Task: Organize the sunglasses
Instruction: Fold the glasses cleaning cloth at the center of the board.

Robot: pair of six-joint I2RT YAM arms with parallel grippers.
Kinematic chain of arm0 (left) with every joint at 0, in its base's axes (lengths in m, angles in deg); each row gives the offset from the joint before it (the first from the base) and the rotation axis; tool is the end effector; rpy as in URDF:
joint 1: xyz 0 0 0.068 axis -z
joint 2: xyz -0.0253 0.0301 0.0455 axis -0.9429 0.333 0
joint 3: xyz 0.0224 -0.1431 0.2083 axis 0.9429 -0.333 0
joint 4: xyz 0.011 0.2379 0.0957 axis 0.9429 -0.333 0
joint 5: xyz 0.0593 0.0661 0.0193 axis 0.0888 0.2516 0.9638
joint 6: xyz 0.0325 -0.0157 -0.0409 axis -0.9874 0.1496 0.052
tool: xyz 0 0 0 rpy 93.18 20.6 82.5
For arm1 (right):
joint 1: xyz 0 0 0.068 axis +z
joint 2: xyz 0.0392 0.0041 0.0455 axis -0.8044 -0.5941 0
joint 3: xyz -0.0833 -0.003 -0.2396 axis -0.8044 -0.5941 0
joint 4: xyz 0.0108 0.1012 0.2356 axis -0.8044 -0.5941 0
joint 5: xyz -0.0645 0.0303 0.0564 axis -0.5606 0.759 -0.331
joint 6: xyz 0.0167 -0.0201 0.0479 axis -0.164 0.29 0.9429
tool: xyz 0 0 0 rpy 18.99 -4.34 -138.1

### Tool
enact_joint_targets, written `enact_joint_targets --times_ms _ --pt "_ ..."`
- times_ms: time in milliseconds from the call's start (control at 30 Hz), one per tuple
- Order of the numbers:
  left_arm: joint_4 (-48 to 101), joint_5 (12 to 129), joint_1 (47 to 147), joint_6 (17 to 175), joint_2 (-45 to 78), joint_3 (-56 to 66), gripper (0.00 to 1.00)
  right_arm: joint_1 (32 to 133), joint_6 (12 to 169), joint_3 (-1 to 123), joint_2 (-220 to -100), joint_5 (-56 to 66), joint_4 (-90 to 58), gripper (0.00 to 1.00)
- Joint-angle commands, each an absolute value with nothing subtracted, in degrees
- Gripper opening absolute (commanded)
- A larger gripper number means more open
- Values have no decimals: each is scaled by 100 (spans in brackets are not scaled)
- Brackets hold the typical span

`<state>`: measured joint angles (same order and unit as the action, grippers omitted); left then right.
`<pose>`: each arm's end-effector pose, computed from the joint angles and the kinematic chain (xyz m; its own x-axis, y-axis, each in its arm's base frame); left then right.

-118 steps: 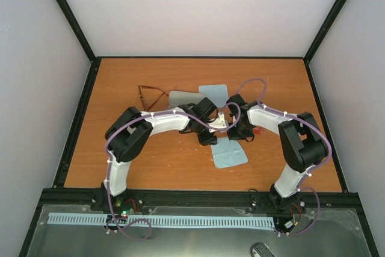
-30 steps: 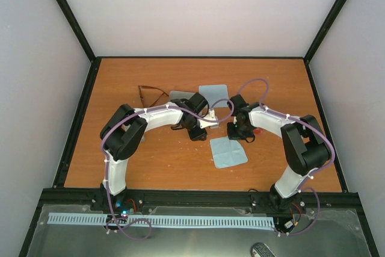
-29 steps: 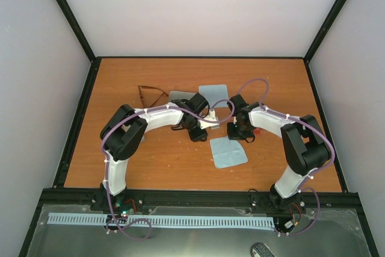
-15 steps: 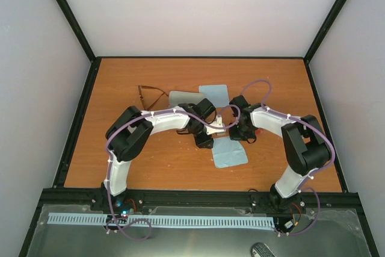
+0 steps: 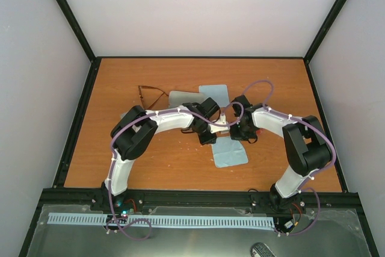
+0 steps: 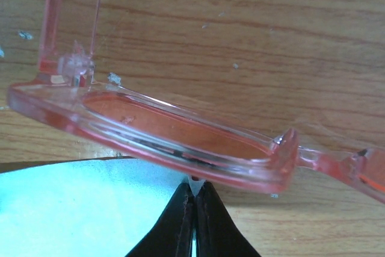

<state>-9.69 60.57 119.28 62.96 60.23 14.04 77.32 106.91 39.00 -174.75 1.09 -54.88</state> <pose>0.2547 -0.3075 0.1263 -0.2940 0.8652 -0.4062 0.9552 0.2507 -0.1574 0.2551 0.1149 0.1307 -0.9933 -0.0028 -0.1153 -0.0161 0.9933 0.1140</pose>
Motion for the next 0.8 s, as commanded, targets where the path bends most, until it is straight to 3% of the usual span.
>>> enact_joint_targets --times_ms 0,133,767 --pt "-1126 6081 12100 6279 6107 1355 12 7708 10823 3783 -17330 84 -5435 3" --pt "-1121 6056 12111 6279 5989 1197 1 7706 10861 3740 -17284 110 -5389 3" --pt "-769 6896 11358 5879 5490 1003 1 7752 10473 4195 -17540 750 -4974 3"
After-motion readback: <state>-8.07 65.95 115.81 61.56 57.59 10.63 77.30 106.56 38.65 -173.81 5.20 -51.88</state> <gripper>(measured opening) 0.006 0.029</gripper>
